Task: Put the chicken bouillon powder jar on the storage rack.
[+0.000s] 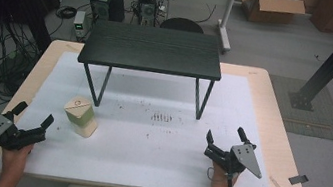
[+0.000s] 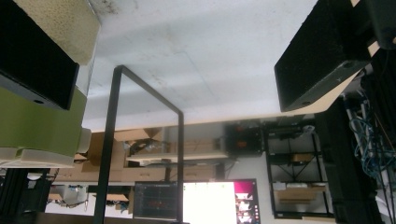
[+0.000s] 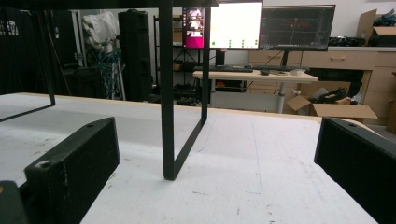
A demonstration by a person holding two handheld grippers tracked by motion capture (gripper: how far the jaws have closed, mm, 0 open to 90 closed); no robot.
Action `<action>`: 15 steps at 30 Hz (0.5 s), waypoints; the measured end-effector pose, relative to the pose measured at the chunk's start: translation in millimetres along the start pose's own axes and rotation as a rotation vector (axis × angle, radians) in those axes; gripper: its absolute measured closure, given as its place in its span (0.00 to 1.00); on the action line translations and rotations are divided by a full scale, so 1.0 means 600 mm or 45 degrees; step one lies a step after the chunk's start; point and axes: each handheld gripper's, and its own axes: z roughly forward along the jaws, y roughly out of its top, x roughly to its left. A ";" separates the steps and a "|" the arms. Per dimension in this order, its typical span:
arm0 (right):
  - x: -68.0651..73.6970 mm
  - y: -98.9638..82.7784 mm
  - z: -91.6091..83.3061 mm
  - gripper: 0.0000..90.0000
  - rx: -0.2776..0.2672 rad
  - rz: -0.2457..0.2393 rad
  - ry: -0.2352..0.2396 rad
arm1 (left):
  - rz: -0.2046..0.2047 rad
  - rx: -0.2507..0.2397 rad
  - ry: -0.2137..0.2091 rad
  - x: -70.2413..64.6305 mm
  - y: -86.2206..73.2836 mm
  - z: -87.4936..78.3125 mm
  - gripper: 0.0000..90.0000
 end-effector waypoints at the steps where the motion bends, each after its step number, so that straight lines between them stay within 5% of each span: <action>1: 0.000 0.000 0.000 0.00 0.001 0.001 0.000 | 0.001 -0.002 0.005 -0.001 0.000 0.000 0.00; 7: 0.000 0.000 0.000 0.00 0.000 0.000 0.000 | -0.005 -0.031 0.060 -0.003 0.000 -0.003 0.00; 15: 0.000 0.000 0.000 0.00 0.005 -0.002 0.000 | -0.047 -0.029 -0.016 -0.013 0.014 -0.005 0.00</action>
